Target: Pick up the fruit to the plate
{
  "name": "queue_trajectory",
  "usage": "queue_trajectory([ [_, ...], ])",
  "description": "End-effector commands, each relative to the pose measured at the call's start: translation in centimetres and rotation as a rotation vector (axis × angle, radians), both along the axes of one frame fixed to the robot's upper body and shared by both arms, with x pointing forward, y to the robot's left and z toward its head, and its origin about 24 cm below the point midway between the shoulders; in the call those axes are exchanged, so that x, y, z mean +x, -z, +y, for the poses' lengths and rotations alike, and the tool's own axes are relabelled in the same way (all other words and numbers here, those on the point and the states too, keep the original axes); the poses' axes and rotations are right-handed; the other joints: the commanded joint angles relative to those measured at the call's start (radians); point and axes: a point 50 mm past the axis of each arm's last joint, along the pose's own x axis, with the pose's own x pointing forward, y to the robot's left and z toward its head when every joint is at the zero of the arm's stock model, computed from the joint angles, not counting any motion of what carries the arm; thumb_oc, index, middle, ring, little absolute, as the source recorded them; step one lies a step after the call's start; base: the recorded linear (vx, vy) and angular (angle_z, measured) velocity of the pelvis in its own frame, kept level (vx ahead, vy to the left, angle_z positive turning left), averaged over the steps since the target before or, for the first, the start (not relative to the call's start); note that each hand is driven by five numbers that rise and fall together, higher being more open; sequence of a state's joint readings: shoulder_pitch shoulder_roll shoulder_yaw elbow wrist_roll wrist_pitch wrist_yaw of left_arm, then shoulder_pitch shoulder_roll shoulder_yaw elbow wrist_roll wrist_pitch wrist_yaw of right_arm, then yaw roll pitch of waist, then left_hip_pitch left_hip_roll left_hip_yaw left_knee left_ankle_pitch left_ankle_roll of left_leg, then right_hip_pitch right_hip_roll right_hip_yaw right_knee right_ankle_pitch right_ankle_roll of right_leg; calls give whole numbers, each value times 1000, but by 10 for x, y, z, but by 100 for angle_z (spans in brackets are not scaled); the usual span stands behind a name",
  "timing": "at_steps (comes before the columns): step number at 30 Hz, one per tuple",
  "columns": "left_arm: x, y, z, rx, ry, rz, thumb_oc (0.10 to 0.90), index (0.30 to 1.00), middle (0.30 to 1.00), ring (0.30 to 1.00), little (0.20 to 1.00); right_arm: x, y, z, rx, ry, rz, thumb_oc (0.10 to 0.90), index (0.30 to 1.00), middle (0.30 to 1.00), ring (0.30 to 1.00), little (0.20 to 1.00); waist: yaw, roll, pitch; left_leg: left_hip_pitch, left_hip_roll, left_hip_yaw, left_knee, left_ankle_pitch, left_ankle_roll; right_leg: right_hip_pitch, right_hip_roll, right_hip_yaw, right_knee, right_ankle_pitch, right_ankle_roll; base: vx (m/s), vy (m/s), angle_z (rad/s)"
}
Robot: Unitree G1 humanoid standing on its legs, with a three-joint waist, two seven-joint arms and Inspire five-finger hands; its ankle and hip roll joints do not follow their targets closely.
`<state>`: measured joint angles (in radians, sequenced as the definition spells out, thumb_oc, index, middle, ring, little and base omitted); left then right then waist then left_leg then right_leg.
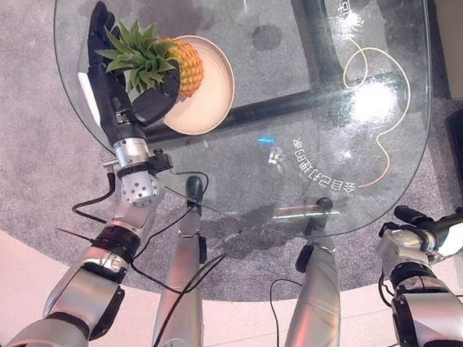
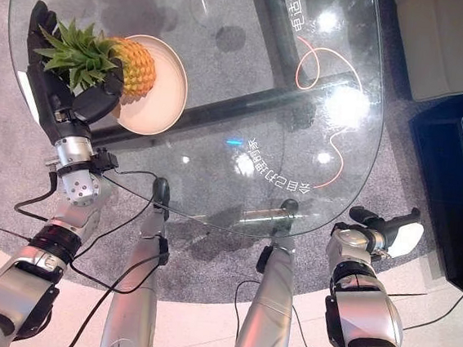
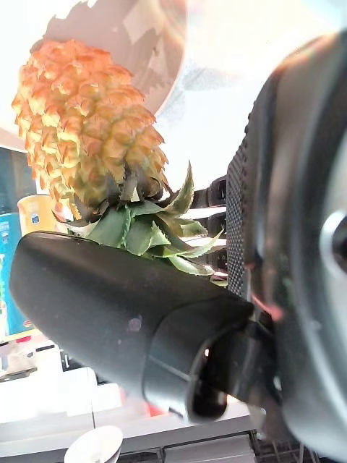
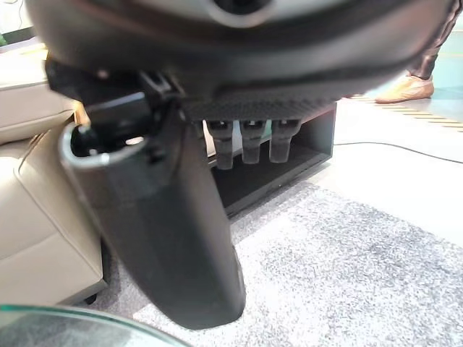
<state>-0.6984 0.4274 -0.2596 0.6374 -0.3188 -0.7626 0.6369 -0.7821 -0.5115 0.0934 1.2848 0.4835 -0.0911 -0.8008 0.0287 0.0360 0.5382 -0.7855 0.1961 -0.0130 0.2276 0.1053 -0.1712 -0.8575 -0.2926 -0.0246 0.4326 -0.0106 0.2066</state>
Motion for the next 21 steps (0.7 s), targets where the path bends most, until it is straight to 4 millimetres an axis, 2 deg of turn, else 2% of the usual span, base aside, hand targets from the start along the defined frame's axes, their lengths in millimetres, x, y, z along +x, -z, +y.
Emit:
queue_trajectory([
  [1, -13, -47, -9, 20, 67, -273, 800, 900, 900, 900, 900, -28, 5, -34, -17, 157, 3, 800, 900, 900, 900, 900, 22, 12, -18, -20, -24, 20, 63, -83, 64, 32, -15, -137, -69, 45, -39, 0, 0, 0],
  [21, -30, -65, -23, 70, 133, -393, 800, 900, 900, 900, 900, -35, 11, -37, -7, 175, 12, 800, 900, 900, 900, 900, 34, 15, -18, -11, -29, 12, 58, -79, 68, 45, -22, -145, -74, 50, -37, 2, -5, 2],
])
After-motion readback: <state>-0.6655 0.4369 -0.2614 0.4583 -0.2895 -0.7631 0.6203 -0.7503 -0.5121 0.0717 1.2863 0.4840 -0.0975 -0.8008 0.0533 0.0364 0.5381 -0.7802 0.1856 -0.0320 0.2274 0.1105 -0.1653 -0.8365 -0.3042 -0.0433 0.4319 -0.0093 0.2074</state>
